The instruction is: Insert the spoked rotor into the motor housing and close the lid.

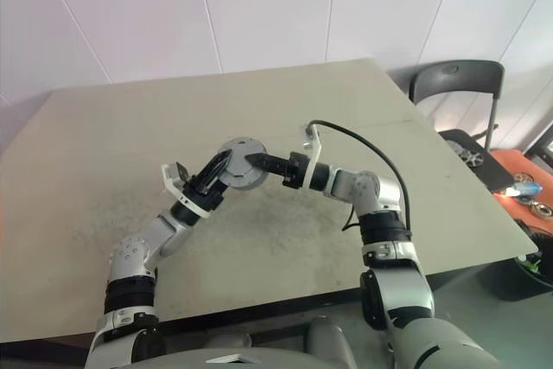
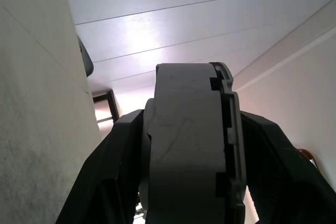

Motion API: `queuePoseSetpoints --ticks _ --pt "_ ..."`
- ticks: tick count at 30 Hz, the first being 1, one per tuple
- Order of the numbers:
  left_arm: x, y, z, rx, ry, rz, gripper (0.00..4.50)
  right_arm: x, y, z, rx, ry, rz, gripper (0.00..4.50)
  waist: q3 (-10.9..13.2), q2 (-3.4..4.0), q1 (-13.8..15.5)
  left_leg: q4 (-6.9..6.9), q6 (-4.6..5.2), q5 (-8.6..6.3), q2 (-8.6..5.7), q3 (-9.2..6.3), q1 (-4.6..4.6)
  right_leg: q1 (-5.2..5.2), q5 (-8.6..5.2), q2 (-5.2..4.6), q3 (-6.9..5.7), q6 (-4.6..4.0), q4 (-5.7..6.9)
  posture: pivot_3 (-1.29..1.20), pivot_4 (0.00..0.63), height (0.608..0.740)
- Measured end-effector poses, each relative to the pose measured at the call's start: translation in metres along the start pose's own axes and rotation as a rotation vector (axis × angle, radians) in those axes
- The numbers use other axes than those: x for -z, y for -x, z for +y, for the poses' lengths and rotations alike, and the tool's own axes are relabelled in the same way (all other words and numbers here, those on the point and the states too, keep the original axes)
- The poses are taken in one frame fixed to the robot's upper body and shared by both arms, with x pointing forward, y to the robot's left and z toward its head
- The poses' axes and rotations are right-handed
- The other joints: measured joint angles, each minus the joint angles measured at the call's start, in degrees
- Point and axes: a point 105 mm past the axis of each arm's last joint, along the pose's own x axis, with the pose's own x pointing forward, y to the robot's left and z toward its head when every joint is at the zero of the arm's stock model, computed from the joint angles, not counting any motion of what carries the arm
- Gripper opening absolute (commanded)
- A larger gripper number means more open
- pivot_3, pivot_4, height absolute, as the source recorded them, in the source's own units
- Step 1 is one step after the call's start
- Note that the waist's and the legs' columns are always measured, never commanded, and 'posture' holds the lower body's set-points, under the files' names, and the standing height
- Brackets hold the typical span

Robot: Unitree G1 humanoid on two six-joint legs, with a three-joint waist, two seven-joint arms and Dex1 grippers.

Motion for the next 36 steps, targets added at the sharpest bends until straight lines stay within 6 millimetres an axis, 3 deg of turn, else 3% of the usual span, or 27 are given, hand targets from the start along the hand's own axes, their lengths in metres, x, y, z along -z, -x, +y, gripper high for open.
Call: queuePoseSetpoints --ticks 23,28,31,33,36 --pt "-0.008 -0.005 0.003 0.001 -0.036 -0.084 2.61 0.002 0.001 -0.001 0.006 -0.006 0.004 2.51 0.0 0.0 0.03 0.0 0.0 0.0 0.0 0.0 0.0 0.0 0.0 0.0 0.0 0.0 -0.01 0.0 0.0 0.74" --pt "-0.032 -0.009 0.009 -0.031 -0.076 -0.222 2.61 0.008 -0.001 0.0 -0.01 -0.02 0.023 2.51 0.0 0.0 -0.02 0.0 -0.02 0.01 0.02 0.0 0.01 0.0 0.03 0.01 0.0 -0.04 -0.01 0.0 0.0 0.74" --pt "-0.059 0.011 0.025 -0.141 -0.113 -0.366 2.61 0.001 0.001 0.007 -0.052 -0.004 -0.007 2.51 0.0 0.0 -0.1 -0.04 -0.05 0.03 0.06 0.0 0.04 0.0 0.04 0.06 -0.01 -0.05 0.0 0.0 0.0 0.74" --pt "-0.064 0.02 0.034 -0.183 -0.112 -0.399 2.61 -0.002 0.0 0.011 -0.066 0.005 -0.015 2.51 0.01 -0.01 0.06 -0.03 -0.05 0.03 0.05 -0.02 0.0 0.0 0.04 0.05 -0.03 -0.05 -0.03 0.0 0.0 0.74" --pt "-0.06 0.017 0.032 -0.165 -0.106 -0.374 2.61 -0.001 -0.003 0.012 -0.078 -0.001 -0.016 2.51 0.0 -0.02 0.31 -0.02 -0.01 0.01 -0.04 -0.02 -0.05 0.04 0.06 -0.04 -0.04 -0.02 -0.14 0.0 0.0 0.74"
